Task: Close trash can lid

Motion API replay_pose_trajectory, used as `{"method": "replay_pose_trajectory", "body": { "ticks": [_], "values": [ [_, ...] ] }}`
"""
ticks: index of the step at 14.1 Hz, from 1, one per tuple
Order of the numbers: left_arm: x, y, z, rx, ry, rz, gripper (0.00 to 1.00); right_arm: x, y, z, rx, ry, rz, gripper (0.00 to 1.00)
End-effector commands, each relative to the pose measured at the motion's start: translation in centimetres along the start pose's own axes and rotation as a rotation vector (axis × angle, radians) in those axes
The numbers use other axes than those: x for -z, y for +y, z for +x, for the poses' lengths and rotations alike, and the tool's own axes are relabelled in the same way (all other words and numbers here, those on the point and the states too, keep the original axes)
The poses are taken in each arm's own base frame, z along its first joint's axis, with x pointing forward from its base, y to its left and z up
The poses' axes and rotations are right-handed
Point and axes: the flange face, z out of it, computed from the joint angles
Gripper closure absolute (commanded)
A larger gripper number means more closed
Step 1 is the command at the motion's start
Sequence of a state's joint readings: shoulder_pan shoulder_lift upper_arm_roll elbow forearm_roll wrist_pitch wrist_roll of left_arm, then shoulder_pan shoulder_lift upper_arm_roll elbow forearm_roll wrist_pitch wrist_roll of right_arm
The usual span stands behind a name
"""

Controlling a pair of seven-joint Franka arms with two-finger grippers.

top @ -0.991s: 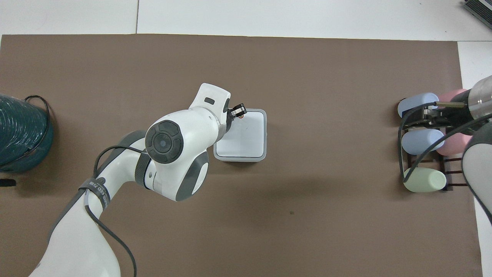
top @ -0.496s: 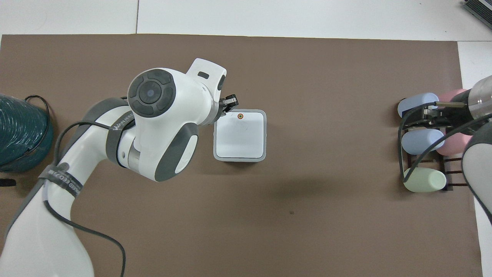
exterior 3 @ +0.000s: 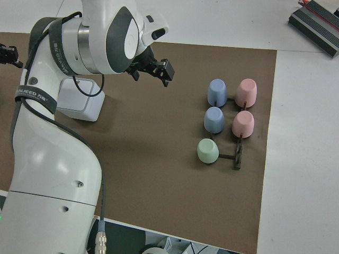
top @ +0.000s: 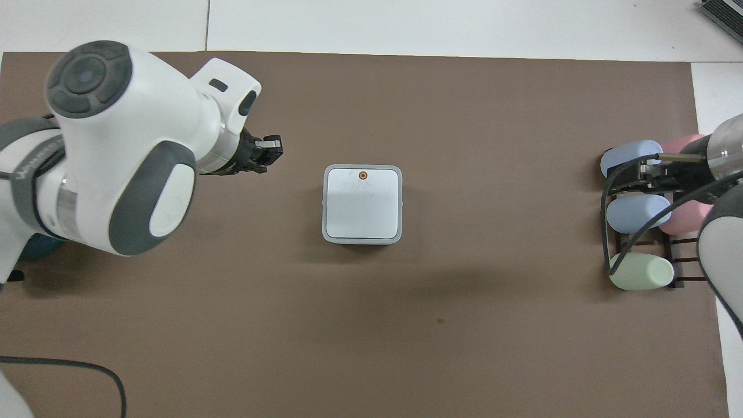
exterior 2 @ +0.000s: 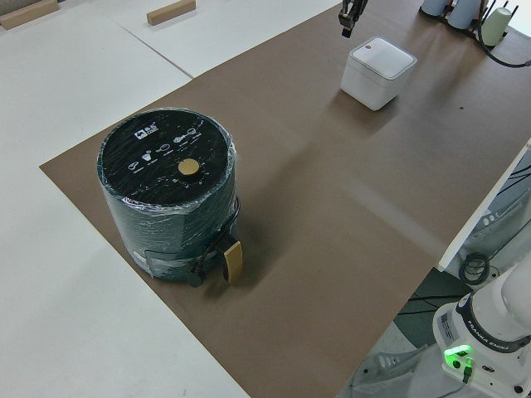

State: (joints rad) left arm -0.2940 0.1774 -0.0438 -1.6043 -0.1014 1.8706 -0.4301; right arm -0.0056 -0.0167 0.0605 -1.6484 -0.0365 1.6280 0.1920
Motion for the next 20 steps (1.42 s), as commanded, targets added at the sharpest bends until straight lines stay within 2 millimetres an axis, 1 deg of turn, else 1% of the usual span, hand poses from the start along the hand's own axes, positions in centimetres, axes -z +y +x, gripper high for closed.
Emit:
{"method": "replay_pose_trajectory", "body": {
  "ticks": [1, 3, 4, 5, 6, 7, 8, 10, 11, 13, 19, 20],
  "values": [
    [2.1, -5.7, 1.1, -0.086, -0.025, 0.025, 0.9, -0.1, 0.1, -0.1, 0.023, -0.01, 0.001, 0.0],
    [3.3, -10.1, 1.9, -0.146, -0.039, 0.03, 0.88, 0.0, 0.1, -0.1, 0.023, -0.009, 0.001, 0.0],
    [4.0, -11.9, 2.1, -0.175, -0.042, 0.031, 0.82, -0.1, 0.1, -0.1, 0.023, -0.01, 0.001, 0.0],
    [4.6, -13.1, 1.7, -0.195, -0.06, 0.034, 0.78, -0.1, 0.1, -0.1, 0.023, -0.011, 0.001, 0.0],
    [5.2, -14.0, 1.5, -0.203, -0.068, 0.035, 0.7, -0.1, 0.1, -0.1, 0.023, -0.011, 0.001, 0.0],
    [5.9, -14.6, 1.4, -0.192, -0.058, 0.035, 0.6, 0.0, 0.2, -0.1, 0.023, -0.009, 0.001, 0.0],
    [6.5, -14.9, 1.3, -0.187, -0.05, 0.035, 0.45, 0.0, 0.1, -0.1, 0.023, -0.009, 0.001, 0.0],
    [7.0, -15.0, 0.9, -0.186, -0.047, 0.038, 0.07, 0.1, 0.2, -0.1, 0.023, -0.008, 0.001, 0.0],
    [7.1, -15.1, 0.9, -0.19, -0.044, 0.057, 0.0, 0.0, 0.2, -0.1, 0.023, -0.009, 0.001, 0.0],
    [7.4, -15.1, 0.9, -0.202, -0.031, 0.087, 0.0, 0.0, 0.1, -0.1, 0.023, -0.009, 0.001, 0.0],
    [7.5, -15.0, 0.9, -0.204, -0.019, 0.085, 0.0, -0.1, 0.1, -0.1, 0.023, -0.01, 0.001, 0.0],
    [7.6, -15.2, 1.0, -0.2, -0.017, 0.085, 0.0, -0.1, 0.1, -0.1, 0.023, -0.011, 0.001, 0.0]
  ]
}}
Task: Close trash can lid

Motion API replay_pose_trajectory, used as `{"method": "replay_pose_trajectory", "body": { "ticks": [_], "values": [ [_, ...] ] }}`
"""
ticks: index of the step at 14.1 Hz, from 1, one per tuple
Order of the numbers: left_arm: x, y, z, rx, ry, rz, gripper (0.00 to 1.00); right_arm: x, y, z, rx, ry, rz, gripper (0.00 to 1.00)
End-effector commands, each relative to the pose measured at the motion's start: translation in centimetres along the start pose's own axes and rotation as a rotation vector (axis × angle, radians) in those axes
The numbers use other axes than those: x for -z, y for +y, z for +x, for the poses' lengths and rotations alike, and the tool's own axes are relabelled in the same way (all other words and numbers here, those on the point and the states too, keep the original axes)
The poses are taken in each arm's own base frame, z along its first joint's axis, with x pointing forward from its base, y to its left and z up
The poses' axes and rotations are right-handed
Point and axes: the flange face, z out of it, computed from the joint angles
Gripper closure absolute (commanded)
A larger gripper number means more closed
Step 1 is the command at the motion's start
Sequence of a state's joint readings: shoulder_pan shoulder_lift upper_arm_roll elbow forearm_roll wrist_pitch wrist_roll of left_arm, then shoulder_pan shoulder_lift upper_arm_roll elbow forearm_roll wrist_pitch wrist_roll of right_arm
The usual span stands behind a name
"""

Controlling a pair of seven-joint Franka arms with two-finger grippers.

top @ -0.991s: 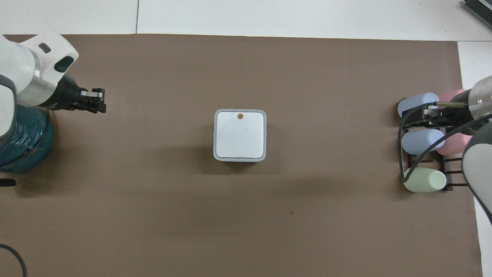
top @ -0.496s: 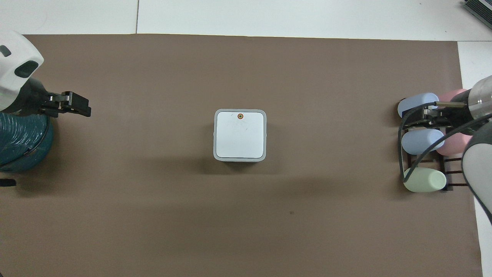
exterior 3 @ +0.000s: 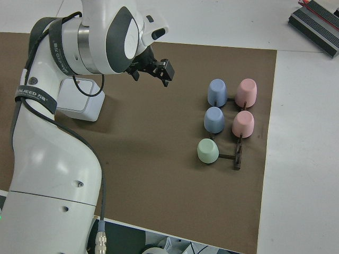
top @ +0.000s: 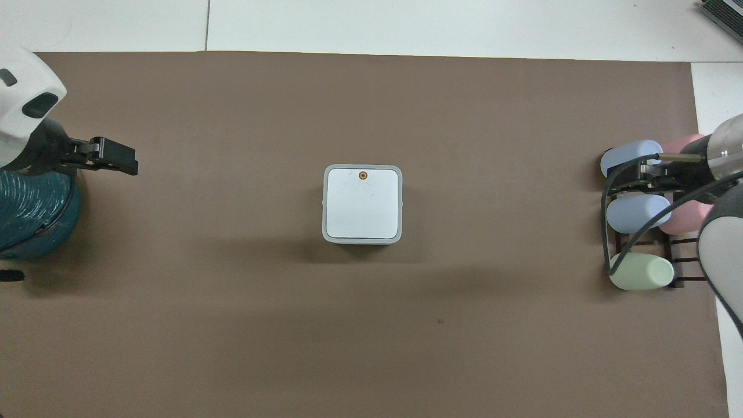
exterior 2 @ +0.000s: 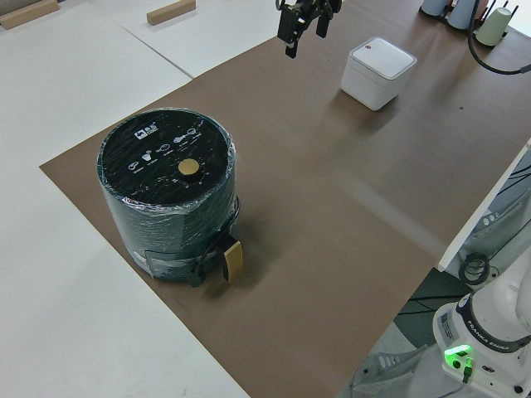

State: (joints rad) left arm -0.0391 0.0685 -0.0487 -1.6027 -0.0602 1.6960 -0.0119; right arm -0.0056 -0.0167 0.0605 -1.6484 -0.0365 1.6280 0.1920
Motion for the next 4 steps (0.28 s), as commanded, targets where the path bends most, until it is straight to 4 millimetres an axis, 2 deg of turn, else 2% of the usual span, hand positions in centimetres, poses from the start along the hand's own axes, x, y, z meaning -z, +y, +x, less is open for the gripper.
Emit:
{"method": "replay_pose_trajectory", "body": {
  "ticks": [1, 4],
  "values": [
    [0.47, -0.28, -0.42, -0.012, 0.009, 0.022, 0.0, -0.05, 0.14, -0.1, 0.023, -0.011, 0.001, 0.0],
    [0.61, -0.44, -0.48, -0.01, 0.009, 0.022, 0.0, -0.05, 0.14, -0.1, 0.023, -0.011, 0.001, 0.0]
  ]
}}
